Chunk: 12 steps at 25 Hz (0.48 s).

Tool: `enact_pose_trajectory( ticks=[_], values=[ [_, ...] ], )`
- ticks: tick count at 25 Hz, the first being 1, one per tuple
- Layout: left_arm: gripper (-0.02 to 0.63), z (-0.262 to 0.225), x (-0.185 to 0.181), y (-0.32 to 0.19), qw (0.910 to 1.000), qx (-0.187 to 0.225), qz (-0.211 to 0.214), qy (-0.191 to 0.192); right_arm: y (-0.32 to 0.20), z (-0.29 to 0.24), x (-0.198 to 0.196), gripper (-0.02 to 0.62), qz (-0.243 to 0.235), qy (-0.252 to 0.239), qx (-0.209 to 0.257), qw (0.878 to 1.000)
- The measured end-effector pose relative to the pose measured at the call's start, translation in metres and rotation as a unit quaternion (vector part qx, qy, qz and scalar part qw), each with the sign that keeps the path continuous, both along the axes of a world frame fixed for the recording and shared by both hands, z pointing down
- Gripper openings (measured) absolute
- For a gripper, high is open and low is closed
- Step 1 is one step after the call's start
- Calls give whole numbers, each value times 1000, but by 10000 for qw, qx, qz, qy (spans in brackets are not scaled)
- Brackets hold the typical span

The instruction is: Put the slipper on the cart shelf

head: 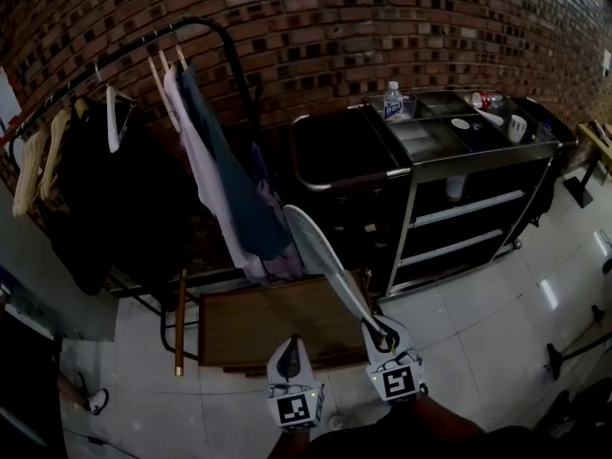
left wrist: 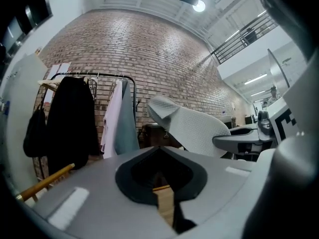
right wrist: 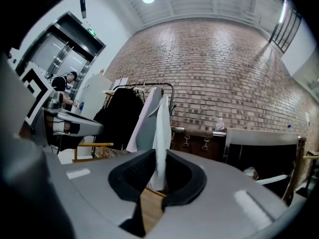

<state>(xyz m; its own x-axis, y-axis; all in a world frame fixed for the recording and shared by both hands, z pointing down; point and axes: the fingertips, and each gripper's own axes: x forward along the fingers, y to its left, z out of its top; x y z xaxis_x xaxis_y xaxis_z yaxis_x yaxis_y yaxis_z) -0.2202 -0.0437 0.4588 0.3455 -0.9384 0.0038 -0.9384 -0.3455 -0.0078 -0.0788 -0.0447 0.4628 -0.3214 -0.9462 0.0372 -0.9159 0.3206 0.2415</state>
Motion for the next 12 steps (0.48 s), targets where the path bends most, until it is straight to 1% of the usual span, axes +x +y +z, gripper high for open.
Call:
enact_pose_trajectory(
  ticks=[8,12],
  values=[
    [15,0,29,1,9997,52,224,44,7,11,35,48,303,-59,-184,9994],
    [15,0,50,-6,9997,-77,242,66,0,5,60,48,410,-160,-244,9987]
  ],
)
